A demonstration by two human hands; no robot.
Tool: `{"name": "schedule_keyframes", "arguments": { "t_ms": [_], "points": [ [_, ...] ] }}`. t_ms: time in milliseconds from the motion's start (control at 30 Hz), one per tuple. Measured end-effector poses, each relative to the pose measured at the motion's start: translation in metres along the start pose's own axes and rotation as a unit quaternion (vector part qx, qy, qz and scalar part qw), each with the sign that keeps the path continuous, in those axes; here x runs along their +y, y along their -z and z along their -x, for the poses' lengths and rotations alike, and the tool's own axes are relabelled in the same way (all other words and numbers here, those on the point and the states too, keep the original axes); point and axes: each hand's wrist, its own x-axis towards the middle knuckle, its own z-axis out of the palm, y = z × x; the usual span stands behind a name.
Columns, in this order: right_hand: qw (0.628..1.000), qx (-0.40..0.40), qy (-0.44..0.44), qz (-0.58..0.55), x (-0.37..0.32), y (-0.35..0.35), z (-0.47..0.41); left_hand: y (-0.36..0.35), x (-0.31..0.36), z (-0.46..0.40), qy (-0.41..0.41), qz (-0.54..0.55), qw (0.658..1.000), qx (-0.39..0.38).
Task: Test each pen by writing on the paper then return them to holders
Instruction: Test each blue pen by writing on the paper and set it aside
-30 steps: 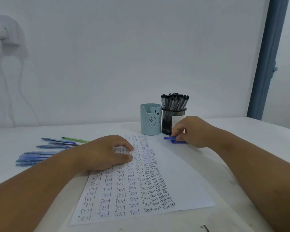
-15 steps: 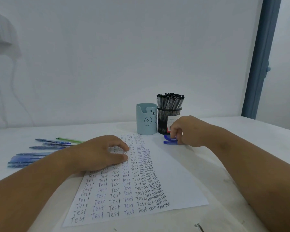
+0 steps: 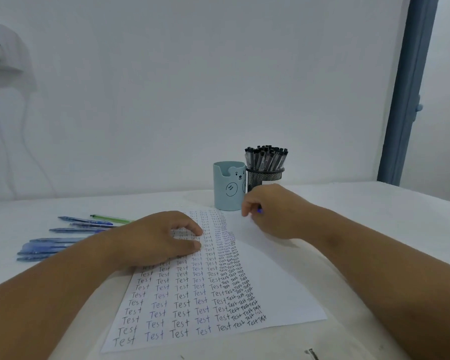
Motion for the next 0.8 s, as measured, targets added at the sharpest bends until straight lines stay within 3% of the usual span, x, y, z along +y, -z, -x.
{"name": "schedule_keyframes", "arguments": {
  "t_ms": [167, 367, 533, 800],
  "points": [
    [0.992, 0.019, 0.115, -0.053, -0.034, -0.023, 0.003, 0.004, 0.003, 0.001, 0.009, -0.014, 0.999, 0.030],
    [0.991, -0.026, 0.131, -0.031, -0.042, -0.032, -0.001, 0.026, -0.004, 0.006, 0.007, -0.027, 0.994, 0.102],
    [0.990, -0.020, 0.139, -0.032, -0.037, -0.034, -0.002, 0.062, -0.022, 0.016, 0.053, -0.105, 0.987, 0.106],
    [0.988, -0.014, 0.144, -0.054, -0.034, -0.036, -0.003, 0.092, -0.031, 0.038, 0.118, -0.145, 0.982, -0.026]
  ]
}}
